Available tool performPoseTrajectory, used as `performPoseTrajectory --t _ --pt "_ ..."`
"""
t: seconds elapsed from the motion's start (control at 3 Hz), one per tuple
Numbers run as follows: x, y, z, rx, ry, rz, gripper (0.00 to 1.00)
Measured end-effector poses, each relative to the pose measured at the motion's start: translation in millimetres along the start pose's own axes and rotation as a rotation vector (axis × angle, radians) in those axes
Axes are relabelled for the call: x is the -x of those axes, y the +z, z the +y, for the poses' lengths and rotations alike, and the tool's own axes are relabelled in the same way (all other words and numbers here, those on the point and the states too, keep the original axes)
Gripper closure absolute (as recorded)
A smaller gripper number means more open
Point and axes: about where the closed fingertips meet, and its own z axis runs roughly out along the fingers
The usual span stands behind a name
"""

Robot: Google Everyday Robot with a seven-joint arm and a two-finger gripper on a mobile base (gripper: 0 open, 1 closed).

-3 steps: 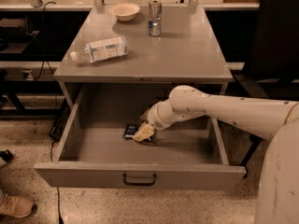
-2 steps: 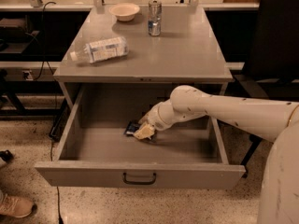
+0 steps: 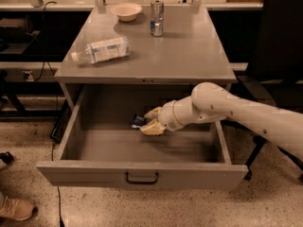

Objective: Pick rxbar blueberry from top drawer and place on counter

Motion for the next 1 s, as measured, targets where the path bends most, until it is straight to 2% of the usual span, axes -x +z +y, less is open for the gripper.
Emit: performPoseTrajectory --t 0.33,0.67,1.0 --pt "12.7 -59.3 12.9 -0.009 -0.006 -0.091 1.00" --pt "6.2 -133.4 14.9 -0.080 0.008 -0.124 1.00" --pt "6.7 -134.7 11.9 -0.085 0.008 -0.127 1.00"
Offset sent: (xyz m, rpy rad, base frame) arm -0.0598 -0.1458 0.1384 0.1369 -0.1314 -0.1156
